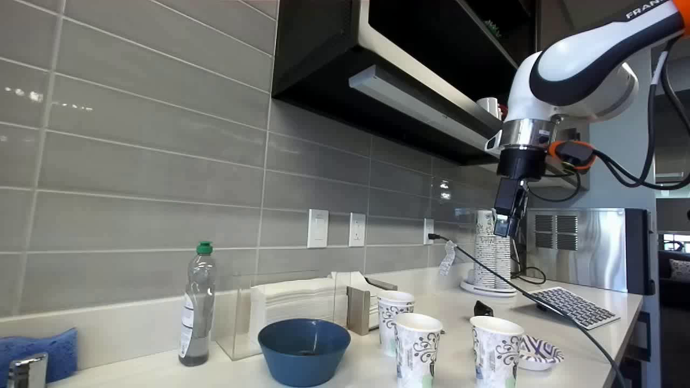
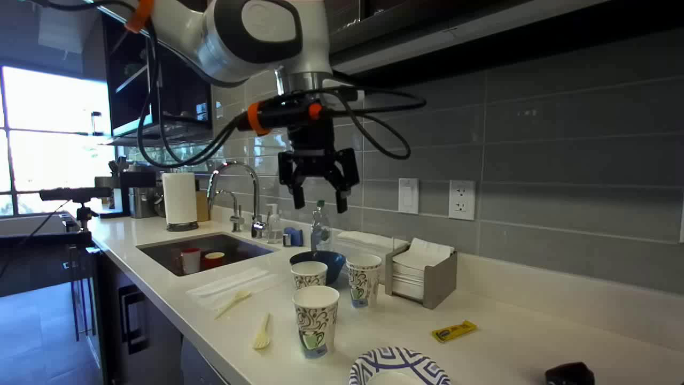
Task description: Put one white spoon in the coffee cup at the front.
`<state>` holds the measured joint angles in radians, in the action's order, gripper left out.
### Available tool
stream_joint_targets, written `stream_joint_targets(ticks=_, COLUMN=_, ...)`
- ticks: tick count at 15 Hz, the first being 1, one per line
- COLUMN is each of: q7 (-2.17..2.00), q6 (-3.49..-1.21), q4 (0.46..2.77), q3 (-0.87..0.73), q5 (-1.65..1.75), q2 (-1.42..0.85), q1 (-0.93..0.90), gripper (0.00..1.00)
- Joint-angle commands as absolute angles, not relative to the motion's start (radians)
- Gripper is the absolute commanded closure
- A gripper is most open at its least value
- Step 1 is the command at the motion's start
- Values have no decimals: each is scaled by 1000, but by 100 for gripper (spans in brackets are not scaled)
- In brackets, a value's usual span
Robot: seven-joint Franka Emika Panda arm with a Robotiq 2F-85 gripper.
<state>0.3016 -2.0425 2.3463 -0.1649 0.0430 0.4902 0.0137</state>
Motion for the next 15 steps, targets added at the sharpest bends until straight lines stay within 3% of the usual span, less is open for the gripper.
stream_joint_targets(ticks=1, q7=305, q6=-2041, q4=2345, q3=-157, q5=38, q2=489, q1=22, gripper=0)
stream_joint_targets(ticks=7, q7=305, q6=-2041, q4=2345, q3=-157, q5=38, q2=489, q1=22, gripper=0)
stream_joint_targets(ticks=15, q7=425, q6=-1964, q4=2348, q3=-32, q5=66, q2=391, q1=-100, gripper=0)
